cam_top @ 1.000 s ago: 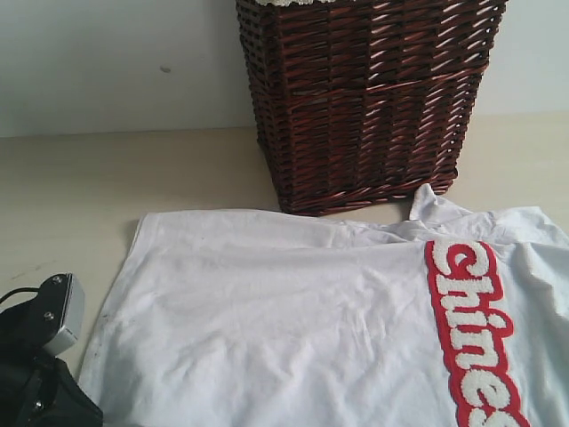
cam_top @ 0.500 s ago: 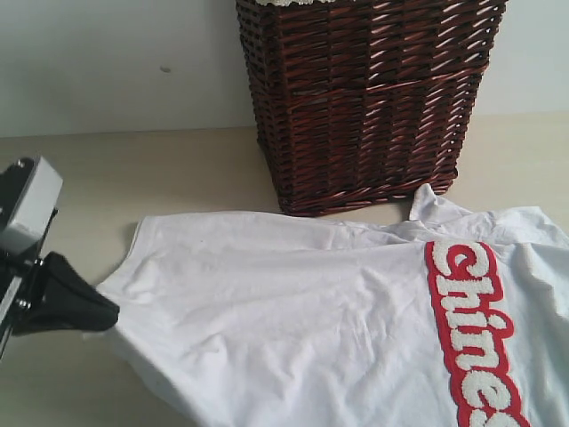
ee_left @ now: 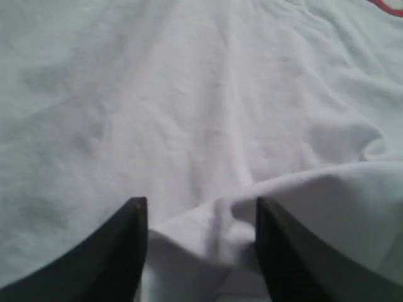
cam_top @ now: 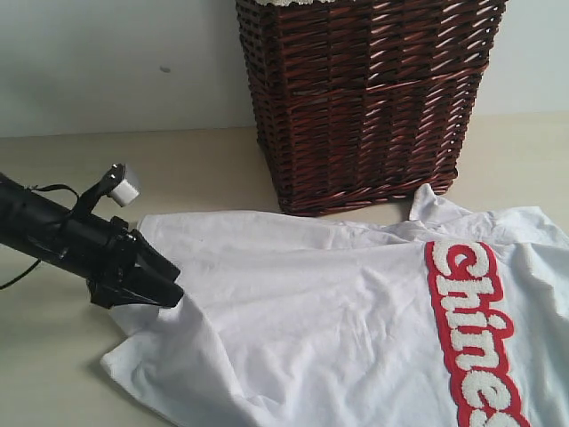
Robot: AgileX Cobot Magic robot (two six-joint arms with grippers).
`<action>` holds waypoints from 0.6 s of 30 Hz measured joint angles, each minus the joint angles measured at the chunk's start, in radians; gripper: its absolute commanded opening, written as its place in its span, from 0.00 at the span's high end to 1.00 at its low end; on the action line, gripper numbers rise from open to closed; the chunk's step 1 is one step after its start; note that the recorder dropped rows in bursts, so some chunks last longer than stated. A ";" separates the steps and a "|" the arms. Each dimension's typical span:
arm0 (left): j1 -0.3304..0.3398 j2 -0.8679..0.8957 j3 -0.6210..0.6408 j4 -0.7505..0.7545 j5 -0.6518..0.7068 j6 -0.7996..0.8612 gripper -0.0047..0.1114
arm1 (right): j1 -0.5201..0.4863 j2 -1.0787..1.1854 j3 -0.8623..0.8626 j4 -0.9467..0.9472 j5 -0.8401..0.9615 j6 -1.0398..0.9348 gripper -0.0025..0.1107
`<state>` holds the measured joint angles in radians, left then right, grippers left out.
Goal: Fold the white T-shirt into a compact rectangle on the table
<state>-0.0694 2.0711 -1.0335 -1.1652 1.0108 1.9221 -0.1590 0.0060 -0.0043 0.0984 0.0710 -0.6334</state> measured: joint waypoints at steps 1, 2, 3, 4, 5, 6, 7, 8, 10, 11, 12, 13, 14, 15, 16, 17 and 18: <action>0.000 -0.017 0.000 0.002 -0.005 -0.048 0.44 | 0.000 0.000 0.000 0.000 0.000 0.000 0.76; 0.000 -0.046 0.000 0.020 -0.004 -0.107 0.44 | 0.000 0.000 0.000 0.000 0.000 0.000 0.76; 0.000 -0.075 0.000 0.046 -0.004 -0.152 0.45 | 0.000 0.000 0.000 0.000 0.000 0.000 0.76; 0.000 -0.109 0.000 0.089 0.000 -0.197 0.46 | 0.000 0.000 0.000 0.000 0.000 0.000 0.76; 0.000 -0.144 0.000 0.129 0.007 -0.233 0.47 | 0.000 0.000 0.000 0.000 0.000 0.000 0.76; 0.000 -0.176 0.000 0.186 0.019 -0.270 0.49 | 0.000 0.000 0.000 0.000 0.000 0.000 0.76; 0.000 -0.202 0.008 0.241 0.028 -0.295 0.51 | 0.000 0.000 0.000 0.000 0.000 0.000 0.76; 0.000 -0.217 0.025 0.288 0.031 -0.306 0.53 | 0.000 0.000 0.000 0.000 0.000 0.000 0.76; 0.000 -0.227 0.082 0.347 0.010 -0.304 0.53 | 0.000 0.000 0.000 0.000 0.000 0.000 0.76; 0.000 -0.225 0.115 0.365 -0.017 -0.297 0.53 | 0.000 0.000 0.000 0.000 0.000 0.000 0.76; 0.000 -0.215 0.138 0.370 -0.049 -0.285 0.53 | 0.000 0.000 0.000 0.000 0.000 0.000 0.76; 0.000 -0.204 0.166 0.370 -0.074 -0.275 0.53 | 0.000 0.000 0.000 0.000 0.000 0.000 0.76; 0.000 -0.193 0.179 0.370 -0.088 -0.270 0.53 | 0.000 0.000 0.000 0.000 0.000 0.000 0.76; 0.000 -0.181 0.189 0.368 -0.099 -0.265 0.53 | 0.000 0.000 0.000 0.000 0.000 0.000 0.76; 0.000 -0.171 0.194 0.364 -0.108 -0.263 0.53 | 0.000 0.000 0.000 0.000 0.000 0.000 0.76; 0.000 -0.162 0.196 0.360 -0.115 -0.260 0.53 | 0.000 0.000 0.000 0.000 0.000 0.000 0.76; 0.000 -0.154 0.196 0.350 -0.121 -0.256 0.53 | 0.000 0.000 0.000 0.000 0.000 0.000 0.76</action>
<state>-0.0694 1.9172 -0.8377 -0.8152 0.8897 1.6658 -0.1590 0.0060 -0.0043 0.0984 0.0710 -0.6334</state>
